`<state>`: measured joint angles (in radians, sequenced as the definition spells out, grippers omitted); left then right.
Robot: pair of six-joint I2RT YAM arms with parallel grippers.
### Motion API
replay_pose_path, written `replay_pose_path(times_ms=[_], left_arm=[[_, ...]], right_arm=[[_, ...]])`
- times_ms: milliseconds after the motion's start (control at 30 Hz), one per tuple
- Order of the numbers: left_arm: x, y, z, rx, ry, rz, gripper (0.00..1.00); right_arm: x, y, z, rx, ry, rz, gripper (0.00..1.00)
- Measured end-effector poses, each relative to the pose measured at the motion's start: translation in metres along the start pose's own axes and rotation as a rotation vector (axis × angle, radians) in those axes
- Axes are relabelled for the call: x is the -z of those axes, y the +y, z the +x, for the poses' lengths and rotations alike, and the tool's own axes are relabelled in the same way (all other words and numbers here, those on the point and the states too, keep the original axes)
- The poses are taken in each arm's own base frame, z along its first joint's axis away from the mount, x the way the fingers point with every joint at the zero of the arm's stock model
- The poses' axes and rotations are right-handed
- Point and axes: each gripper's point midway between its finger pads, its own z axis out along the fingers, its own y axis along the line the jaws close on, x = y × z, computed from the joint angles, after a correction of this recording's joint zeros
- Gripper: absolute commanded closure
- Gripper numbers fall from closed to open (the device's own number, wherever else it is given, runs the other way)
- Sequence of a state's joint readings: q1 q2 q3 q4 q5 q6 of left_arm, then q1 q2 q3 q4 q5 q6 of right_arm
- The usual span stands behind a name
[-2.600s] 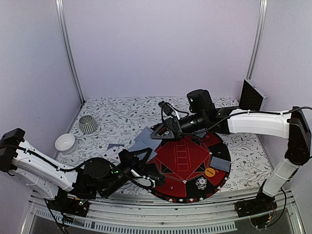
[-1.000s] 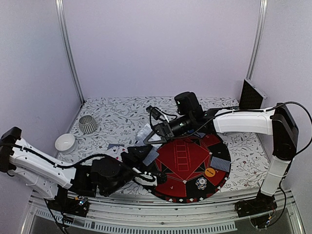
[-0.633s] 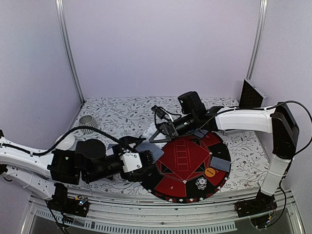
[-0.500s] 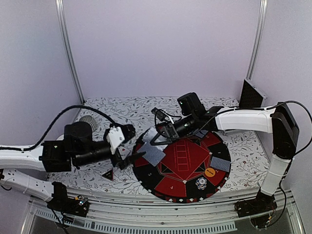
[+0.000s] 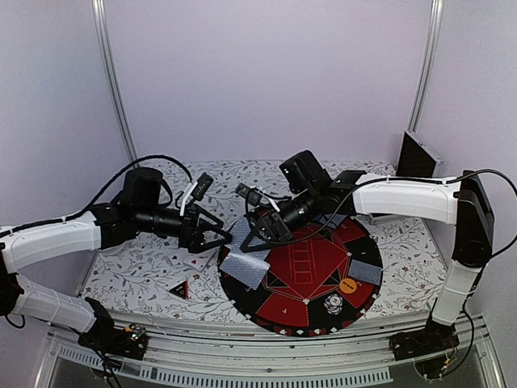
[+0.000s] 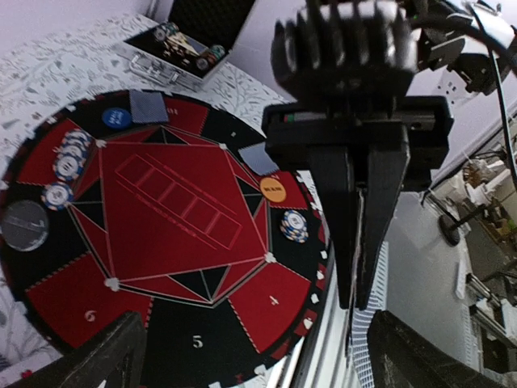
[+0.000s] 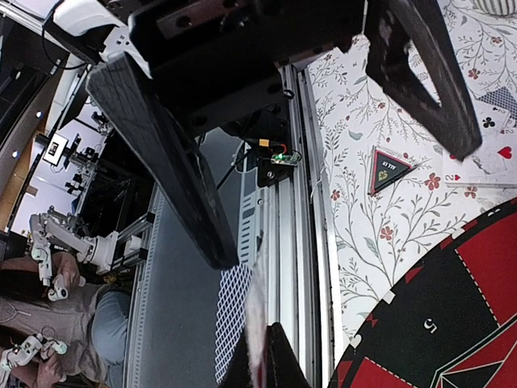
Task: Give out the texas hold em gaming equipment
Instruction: Pass from the right arm to the left
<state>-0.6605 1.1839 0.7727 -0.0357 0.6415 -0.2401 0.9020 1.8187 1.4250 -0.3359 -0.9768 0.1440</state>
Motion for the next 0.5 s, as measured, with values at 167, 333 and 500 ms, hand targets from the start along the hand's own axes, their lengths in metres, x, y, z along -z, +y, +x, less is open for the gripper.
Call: replay_pose_path(times_ms=[167, 333, 500], left_arm=[[-0.004, -0.014, 0.016, 0.035, 0.030, 0.114, 0.08], [-0.006, -0.030, 0.015, -0.016, 0.021, 0.184, 0.25], [-0.016, -0.034, 0.028, -0.049, 0.066, 0.194, 0.53]], right_arm=[[-0.006, 0.003, 0.002, 0.026, 0.026, 0.009, 0.98], [-0.007, 0.001, 0.001, 0.045, 0.033, 0.031, 0.98], [-0.008, 0.003, -0.005, 0.067, 0.032, 0.039, 0.98]])
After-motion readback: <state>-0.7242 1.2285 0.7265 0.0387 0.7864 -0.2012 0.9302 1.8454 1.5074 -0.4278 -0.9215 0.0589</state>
